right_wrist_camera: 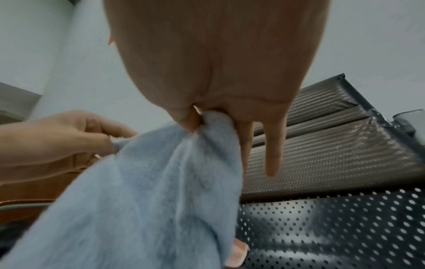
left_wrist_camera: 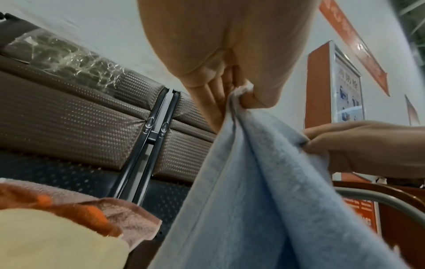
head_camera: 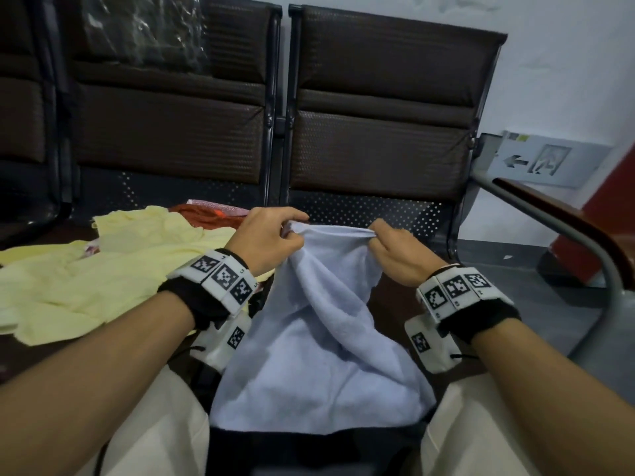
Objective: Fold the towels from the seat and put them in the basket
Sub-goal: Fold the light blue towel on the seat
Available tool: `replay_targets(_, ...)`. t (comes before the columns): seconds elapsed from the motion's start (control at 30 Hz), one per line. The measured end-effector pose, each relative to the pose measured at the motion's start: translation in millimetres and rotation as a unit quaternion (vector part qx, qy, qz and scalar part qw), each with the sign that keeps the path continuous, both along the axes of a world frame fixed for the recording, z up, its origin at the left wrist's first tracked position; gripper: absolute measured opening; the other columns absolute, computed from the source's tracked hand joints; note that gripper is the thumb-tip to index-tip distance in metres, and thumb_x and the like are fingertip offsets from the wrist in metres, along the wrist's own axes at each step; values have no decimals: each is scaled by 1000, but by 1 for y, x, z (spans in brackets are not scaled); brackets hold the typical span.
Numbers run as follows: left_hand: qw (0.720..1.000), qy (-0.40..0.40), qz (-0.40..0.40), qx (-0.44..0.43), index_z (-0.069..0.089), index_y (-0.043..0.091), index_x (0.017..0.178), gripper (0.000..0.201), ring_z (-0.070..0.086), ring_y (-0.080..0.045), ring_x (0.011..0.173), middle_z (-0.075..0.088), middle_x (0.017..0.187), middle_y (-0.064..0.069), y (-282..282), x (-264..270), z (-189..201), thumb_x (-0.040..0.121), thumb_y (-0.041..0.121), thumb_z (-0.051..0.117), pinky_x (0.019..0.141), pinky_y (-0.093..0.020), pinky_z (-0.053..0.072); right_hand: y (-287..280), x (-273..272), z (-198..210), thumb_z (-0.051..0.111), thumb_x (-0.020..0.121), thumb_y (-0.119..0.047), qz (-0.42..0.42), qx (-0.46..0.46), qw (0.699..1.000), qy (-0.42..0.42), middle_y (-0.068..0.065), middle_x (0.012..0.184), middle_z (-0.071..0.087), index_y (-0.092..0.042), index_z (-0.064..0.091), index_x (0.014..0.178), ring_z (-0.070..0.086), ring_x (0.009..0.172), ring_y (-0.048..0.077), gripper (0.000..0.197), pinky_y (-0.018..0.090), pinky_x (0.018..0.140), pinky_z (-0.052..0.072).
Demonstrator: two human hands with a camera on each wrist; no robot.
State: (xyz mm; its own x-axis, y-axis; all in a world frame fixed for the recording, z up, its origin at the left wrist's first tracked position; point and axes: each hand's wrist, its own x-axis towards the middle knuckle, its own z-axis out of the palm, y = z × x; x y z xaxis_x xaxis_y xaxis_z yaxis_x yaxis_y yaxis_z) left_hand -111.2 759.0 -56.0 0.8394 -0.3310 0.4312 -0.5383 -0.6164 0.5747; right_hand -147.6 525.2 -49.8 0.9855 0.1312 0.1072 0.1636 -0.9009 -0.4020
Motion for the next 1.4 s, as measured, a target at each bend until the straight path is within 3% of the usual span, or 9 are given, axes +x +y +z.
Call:
replay_targets(0.07,1000,-11,1,15,70,19,106,27,55,1,72,65,84,10,2,-7,8,81,15,60,69,-14,42,4,-12,18,39,98,-18,0,-33,999,-21,6,89,62,-10,52,94,58,81,24,16,37,70,47)
replay_targets(0.2,1000,-10,1,-4,68,24,84,17,58,-5,70,67,75,5,9,-20,38,82,14,54,64,-24,46,9,-22,69,45,93,-6,39,-136,989,-43,11,92,66,-4,63,90,57,84,25,18,34,72,44)
replay_targets(0.33,1000,-20,3,8,59,33,76,19,59,-16,69,65,75,0,14,-18,84,83,20,48,60,-30,46,16,-20,129,49,89,-9,25,-187,980,-58,7,84,59,-16,63,85,50,79,23,16,28,69,36)
replay_targets(0.5,998,-33,47,8,65,17,92,18,61,-28,90,68,95,-10,2,6,132,86,17,49,80,-39,50,19,3,165,49,89,-17,-74,-152,980,-105,17,103,63,-13,63,92,58,96,35,15,35,75,47)
replay_targets(0.67,991,-88,58,-81,60,20,89,15,54,-6,68,61,80,3,-13,20,173,88,13,47,60,-16,39,17,9,193,47,92,-21,-107,2,965,-239,5,85,56,-14,52,82,47,77,24,14,31,61,29)
replay_targets(0.87,987,-84,8,-138,64,12,91,22,55,-10,79,64,86,2,-15,-14,130,83,1,47,64,-13,33,10,-28,136,54,93,-19,-36,157,960,-231,-16,75,54,-20,54,87,48,70,-4,6,7,55,35)
replay_targets(1.13,993,77,-38,-84,64,17,93,24,59,-10,88,67,93,3,-2,-81,-8,85,0,50,77,-17,43,6,-107,-5,65,86,-15,-30,179,981,-65,-1,84,69,-12,68,91,59,79,9,6,30,74,46)
replay_targets(1.3,979,171,-109,-23,66,21,95,26,62,-18,88,69,93,1,6,-100,-55,87,2,51,84,-37,48,-3,-129,-46,64,87,-15,-23,176,984,19,1,88,69,-11,68,92,62,87,18,7,38,82,48)
replay_targets(1.4,977,182,-104,-32,65,24,96,25,62,-11,88,68,93,7,4,-90,-63,87,5,52,80,-33,48,-8,-120,-54,64,87,-17,-35,168,984,37,3,89,69,-13,68,92,63,90,21,7,38,81,48)
